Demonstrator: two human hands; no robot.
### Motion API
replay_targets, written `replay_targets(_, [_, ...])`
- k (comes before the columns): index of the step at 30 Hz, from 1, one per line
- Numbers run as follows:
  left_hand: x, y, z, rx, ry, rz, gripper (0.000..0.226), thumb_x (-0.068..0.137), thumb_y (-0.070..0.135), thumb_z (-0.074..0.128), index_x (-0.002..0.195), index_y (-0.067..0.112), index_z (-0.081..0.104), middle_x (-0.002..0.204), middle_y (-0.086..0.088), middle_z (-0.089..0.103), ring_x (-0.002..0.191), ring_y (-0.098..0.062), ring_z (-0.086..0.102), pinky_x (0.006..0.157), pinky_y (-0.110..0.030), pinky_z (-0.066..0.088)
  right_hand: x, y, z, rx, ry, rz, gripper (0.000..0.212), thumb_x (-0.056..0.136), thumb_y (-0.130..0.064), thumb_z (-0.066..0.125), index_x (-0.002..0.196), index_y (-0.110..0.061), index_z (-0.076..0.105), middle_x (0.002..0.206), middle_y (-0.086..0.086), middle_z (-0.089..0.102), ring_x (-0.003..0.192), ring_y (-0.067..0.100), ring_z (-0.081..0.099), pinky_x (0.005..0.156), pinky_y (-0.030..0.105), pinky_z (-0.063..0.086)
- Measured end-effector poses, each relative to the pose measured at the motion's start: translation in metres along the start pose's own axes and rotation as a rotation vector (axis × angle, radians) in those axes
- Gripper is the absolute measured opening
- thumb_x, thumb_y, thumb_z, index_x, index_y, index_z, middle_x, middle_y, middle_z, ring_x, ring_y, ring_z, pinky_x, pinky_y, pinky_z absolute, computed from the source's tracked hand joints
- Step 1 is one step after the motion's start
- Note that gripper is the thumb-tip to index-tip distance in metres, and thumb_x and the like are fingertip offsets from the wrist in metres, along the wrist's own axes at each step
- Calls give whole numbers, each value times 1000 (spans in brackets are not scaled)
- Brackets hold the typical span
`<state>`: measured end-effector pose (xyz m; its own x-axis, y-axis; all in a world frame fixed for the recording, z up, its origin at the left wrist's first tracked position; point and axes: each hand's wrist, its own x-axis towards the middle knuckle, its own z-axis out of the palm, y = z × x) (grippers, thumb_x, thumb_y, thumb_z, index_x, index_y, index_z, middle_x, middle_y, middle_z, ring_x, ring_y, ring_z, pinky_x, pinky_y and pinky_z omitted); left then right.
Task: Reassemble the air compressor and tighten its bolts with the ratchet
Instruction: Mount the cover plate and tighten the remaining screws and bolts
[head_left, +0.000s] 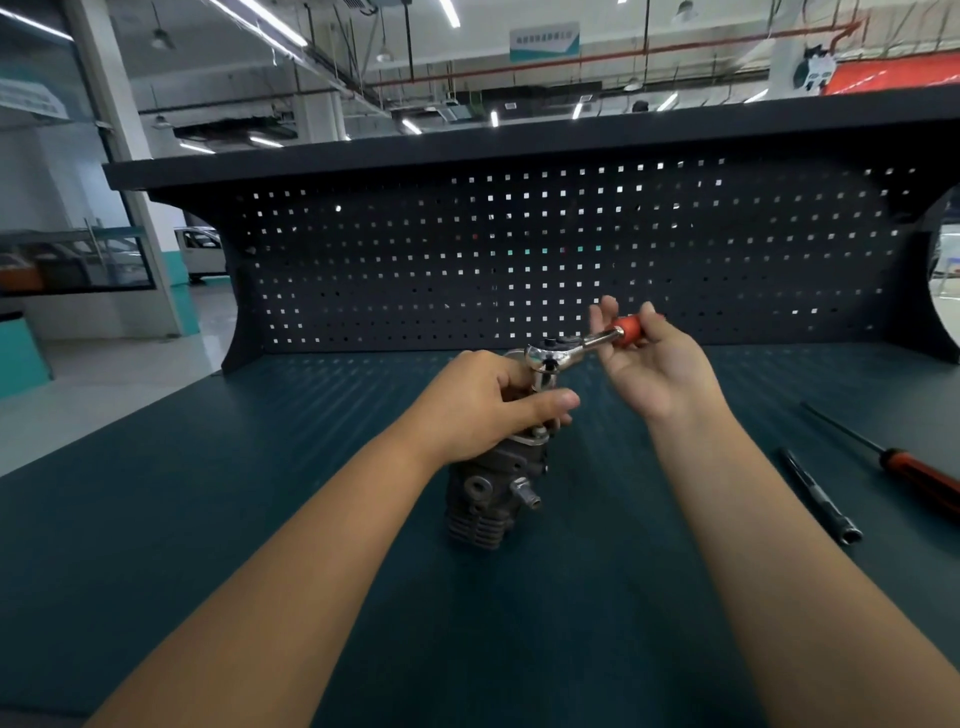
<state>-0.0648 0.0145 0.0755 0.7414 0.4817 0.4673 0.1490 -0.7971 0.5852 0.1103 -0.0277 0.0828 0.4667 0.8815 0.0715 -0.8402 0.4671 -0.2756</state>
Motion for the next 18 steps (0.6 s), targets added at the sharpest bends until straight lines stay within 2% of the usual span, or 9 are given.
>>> replay_targets(2, [1, -2, -2, -9, 5, 2, 45, 78, 59, 48, 70, 22, 72, 84, 10, 74, 84, -2, 68, 82, -21, 49, -4, 1, -1, 35, -13, -19, 14, 101, -9, 44, 89, -4, 49, 85, 15, 54, 68, 19, 58, 51, 33, 58])
replay_targets(4, [2, -3, -4, -34, 0, 3, 52, 86, 58, 43, 72, 17, 73, 85, 7, 75, 86, -3, 68, 86, -22, 48, -8, -1, -5, 34, -24, -47, 16, 101, -9, 43, 86, -6, 49, 80, 11, 52, 67, 17, 53, 57, 33, 55])
replay_targets(8, [2, -2, -2, 21, -1, -1, 47, 86, 58, 47, 76, 22, 75, 86, 10, 74, 88, -6, 67, 88, -28, 47, -25, -8, -8, -16, -56, -146, 18, 102, -12, 42, 86, -7, 50, 76, 7, 51, 64, 15, 53, 63, 30, 52])
replay_targets(11, [1, 0, -2, -3, 3, -6, 45, 80, 57, 46, 76, 22, 74, 84, 14, 74, 87, -4, 67, 87, -24, 48, -46, -11, -12, -63, -92, -244, 16, 101, -11, 43, 86, -6, 49, 75, 5, 53, 65, 15, 56, 67, 31, 53])
replay_targets(14, [1, -1, -2, -13, 22, -7, 36, 87, 46, 53, 75, 19, 74, 82, 15, 74, 84, -4, 67, 80, -17, 47, -73, -7, -19, -118, -140, -418, 4, 98, -7, 46, 96, -10, 43, 79, 3, 57, 71, 16, 60, 73, 32, 55])
replay_targets(18, [1, -1, 0, -29, 34, -12, 24, 90, 32, 59, 71, 26, 72, 79, 15, 73, 75, 2, 65, 70, -11, 46, -117, 16, -29, -221, -199, -732, 17, 93, -8, 53, 102, -16, 40, 85, 3, 65, 88, 22, 66, 87, 34, 53])
